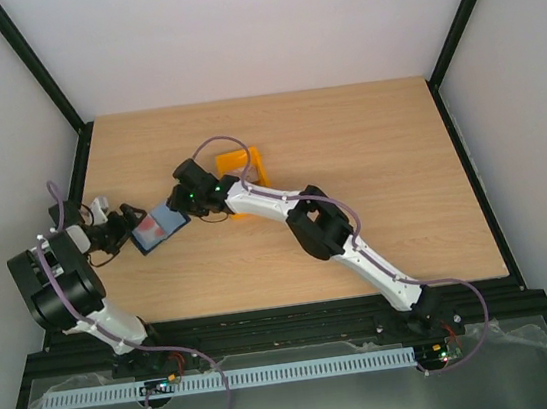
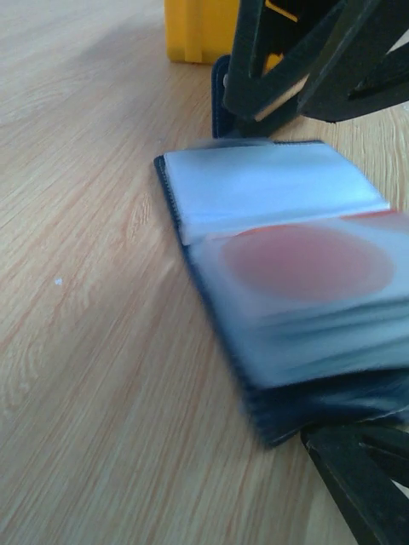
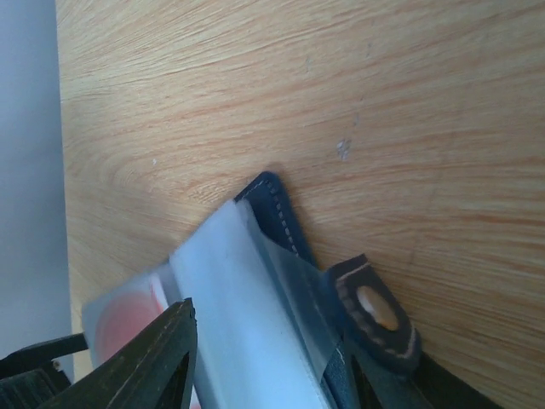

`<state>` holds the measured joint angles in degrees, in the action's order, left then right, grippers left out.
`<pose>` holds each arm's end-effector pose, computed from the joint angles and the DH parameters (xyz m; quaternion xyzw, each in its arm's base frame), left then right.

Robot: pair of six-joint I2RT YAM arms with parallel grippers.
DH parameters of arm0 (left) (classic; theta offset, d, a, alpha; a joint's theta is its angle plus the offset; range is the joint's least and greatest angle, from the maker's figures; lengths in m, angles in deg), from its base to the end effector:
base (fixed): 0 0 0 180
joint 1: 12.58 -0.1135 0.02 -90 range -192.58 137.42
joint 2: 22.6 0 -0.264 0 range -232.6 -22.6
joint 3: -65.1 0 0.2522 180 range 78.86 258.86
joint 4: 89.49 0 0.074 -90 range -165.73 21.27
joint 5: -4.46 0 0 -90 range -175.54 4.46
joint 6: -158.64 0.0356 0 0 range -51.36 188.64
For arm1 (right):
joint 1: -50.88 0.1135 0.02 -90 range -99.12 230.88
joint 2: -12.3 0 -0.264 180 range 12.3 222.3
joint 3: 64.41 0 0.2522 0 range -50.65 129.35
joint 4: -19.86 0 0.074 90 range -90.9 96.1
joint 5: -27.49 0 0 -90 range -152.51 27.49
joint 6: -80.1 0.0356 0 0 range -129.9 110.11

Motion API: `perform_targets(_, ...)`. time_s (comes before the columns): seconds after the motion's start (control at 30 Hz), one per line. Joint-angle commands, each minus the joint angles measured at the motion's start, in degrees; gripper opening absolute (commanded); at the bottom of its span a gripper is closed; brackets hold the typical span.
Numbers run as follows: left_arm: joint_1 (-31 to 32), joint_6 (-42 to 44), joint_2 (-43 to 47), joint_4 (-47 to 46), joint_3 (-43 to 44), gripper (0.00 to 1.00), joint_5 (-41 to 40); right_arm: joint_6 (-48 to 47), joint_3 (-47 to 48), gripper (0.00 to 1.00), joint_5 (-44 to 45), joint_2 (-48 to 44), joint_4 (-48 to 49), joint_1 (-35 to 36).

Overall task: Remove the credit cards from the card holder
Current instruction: Pick up the card holder from the center of the board.

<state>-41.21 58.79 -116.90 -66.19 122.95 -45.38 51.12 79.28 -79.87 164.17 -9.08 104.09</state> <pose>0.2687 0.1205 0.1395 -0.2142 0.8856 -0.2870 0.2959 0.3440 0.4777 0.1369 -0.0068 0.8877 0.4430 0.1255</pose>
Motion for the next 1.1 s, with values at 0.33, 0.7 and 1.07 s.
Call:
perform_targets(0.33,4.9,-1.4,-3.5,1.4,-1.4,0.65,5.2,5.0,-0.7,0.47,-6.5,2.8,3.9,2.1)
perform_targets(0.7,3.2,1.6,-1.5,3.8,-0.7,0.02,4.9,3.6,-9.4,0.47,-6.6,-3.6,10.0,1.8)
perform_targets(1.07,2.2,10.7,9.0,10.0,4.1,0.02,8.8,-13.4,-14.1,0.5,-5.8,-17.9,10.0,-0.7)
